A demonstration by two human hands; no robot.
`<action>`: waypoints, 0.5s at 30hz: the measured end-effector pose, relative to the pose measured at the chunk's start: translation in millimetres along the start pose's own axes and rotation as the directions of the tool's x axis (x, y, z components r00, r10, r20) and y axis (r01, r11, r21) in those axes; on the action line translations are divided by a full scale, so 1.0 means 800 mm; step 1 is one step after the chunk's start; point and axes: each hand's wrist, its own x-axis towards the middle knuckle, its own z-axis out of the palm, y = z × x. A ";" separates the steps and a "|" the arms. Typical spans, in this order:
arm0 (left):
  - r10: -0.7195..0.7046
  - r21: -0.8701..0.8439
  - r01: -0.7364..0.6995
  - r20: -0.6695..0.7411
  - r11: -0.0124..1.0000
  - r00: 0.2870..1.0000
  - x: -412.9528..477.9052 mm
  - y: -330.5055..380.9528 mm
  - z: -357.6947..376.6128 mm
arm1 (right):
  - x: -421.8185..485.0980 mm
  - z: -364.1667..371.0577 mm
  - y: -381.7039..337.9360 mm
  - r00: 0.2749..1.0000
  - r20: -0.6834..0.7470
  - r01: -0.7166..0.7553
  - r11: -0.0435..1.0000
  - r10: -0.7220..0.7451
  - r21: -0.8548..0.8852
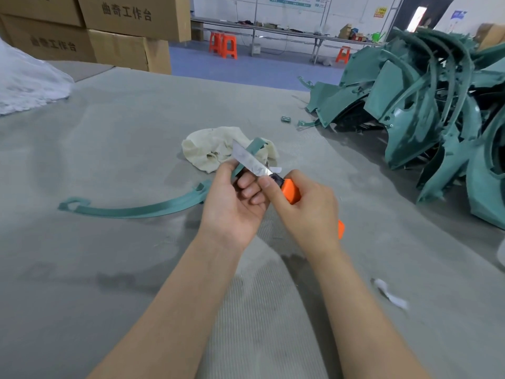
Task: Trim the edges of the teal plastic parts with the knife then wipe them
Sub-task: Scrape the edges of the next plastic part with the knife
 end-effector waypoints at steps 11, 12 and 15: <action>-0.043 -0.028 0.044 0.003 0.999 0.999 -0.001 0.000 0.002 | 0.000 0.001 0.001 0.999 -0.046 -0.015 1.000 0.015 -0.009; -0.045 -0.028 0.045 0.002 0.999 0.999 -0.001 0.000 0.002 | 0.000 0.001 0.001 0.999 -0.046 -0.016 1.000 0.016 -0.011; -0.060 -0.044 0.060 -0.006 0.997 0.998 0.000 0.001 0.002 | 0.000 0.002 0.002 0.999 -0.046 -0.017 1.000 0.016 -0.007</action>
